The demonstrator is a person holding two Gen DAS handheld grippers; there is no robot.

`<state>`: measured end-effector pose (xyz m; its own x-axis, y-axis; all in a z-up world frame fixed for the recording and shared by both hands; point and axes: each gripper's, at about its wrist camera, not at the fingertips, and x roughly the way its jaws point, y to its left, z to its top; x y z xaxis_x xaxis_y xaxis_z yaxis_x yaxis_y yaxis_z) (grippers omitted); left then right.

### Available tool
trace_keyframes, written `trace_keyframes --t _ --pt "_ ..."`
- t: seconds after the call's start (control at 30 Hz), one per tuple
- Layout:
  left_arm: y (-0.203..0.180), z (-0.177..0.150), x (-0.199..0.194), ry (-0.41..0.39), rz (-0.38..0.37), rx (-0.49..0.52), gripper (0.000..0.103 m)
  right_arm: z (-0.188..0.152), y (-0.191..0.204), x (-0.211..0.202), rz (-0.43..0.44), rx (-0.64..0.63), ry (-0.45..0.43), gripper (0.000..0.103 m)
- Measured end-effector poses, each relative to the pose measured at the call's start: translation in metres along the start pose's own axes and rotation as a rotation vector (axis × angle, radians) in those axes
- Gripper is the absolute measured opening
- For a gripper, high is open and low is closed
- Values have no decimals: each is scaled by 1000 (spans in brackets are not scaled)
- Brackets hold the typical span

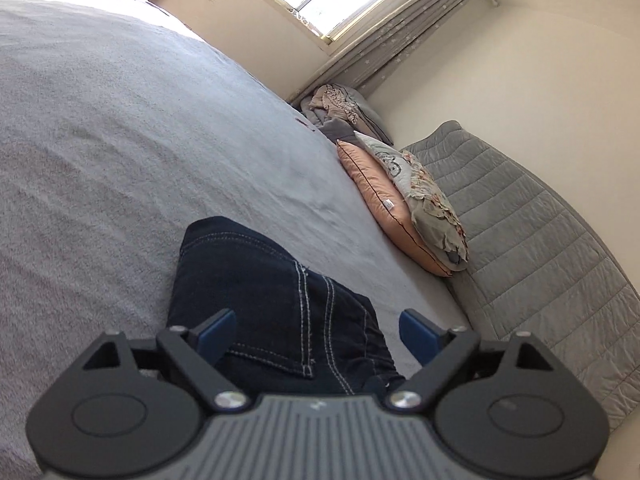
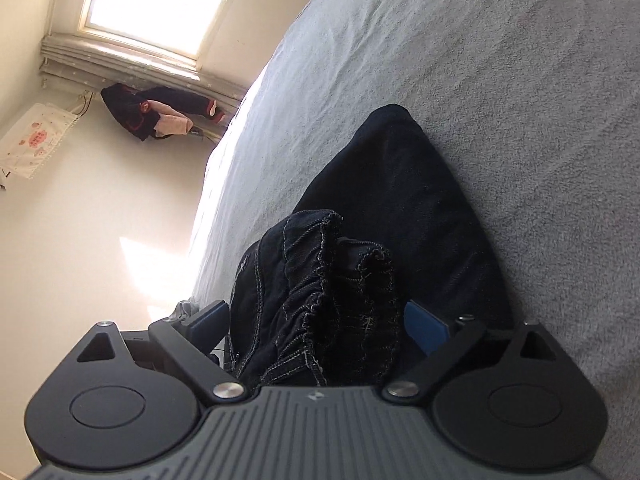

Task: Fold clothes
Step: 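Grasp the waistband with the right gripper while the left gripper releases it, then lift the gripped waistband with the right gripper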

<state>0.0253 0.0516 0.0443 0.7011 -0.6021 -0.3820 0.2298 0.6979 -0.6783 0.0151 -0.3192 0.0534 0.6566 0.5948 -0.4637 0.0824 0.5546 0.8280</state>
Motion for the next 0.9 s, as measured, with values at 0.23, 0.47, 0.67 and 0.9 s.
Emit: trace_keyframes --t 0.23,0.47,0.67,0.9 --pt "-4 -11 5 11 -38 -21 89 -5 21 8 32 -108 71 98" --pt "-3 -7 4 24 -48 -41 89 -20 33 15 -64 -272 -5 29" --pt "0 7 -7 -17 -75 -70 89 -10 65 -7 7 -437 -133 15" --pt "-12 0 1 8 -90 -11 90 7 77 -20 -39 -566 -201 14"
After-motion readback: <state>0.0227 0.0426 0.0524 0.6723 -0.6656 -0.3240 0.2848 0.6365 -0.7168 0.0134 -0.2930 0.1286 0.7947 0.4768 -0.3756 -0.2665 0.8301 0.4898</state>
